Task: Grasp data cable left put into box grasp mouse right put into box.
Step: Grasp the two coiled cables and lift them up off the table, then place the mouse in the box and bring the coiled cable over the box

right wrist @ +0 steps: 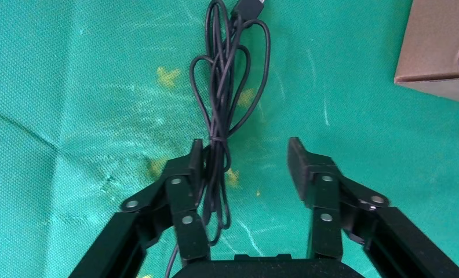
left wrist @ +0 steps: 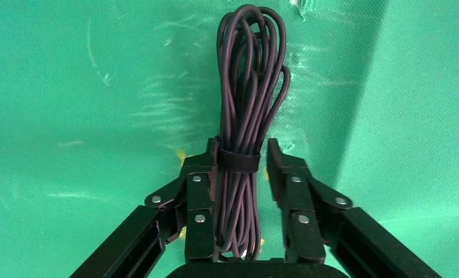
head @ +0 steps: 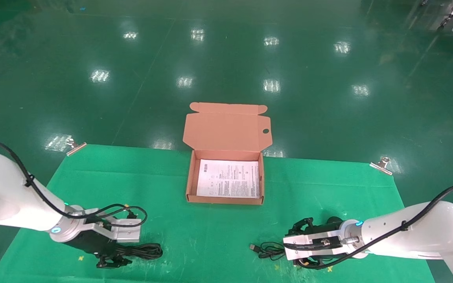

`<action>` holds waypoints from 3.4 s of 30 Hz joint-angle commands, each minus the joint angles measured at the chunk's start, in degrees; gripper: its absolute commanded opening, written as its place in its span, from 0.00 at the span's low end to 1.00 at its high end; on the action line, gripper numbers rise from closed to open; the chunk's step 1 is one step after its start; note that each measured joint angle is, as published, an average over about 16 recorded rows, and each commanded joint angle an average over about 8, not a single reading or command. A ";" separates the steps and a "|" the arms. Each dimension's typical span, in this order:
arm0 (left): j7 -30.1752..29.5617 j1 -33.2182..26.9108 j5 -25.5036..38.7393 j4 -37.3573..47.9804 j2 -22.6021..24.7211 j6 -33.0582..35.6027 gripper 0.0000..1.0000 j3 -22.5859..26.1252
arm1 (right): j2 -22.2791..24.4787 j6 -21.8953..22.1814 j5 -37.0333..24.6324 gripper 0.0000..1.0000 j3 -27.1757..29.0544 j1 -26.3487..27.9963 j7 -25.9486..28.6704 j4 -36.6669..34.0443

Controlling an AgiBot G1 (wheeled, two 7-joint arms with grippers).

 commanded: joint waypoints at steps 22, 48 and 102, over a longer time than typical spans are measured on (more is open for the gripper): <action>1.80 -1.82 -0.39 -2.18 -1.59 1.24 0.00 -0.30 | 0.97 -0.04 0.87 0.00 0.79 0.42 0.41 0.85; -20.89 -12.63 14.18 -53.68 -13.80 -5.82 0.00 -1.73 | -2.26 8.60 9.78 0.00 11.32 19.35 4.80 6.43; -35.32 -9.34 19.43 -55.43 -14.23 -8.53 0.00 -3.31 | -13.11 11.69 19.93 0.00 9.96 25.22 -9.19 -9.42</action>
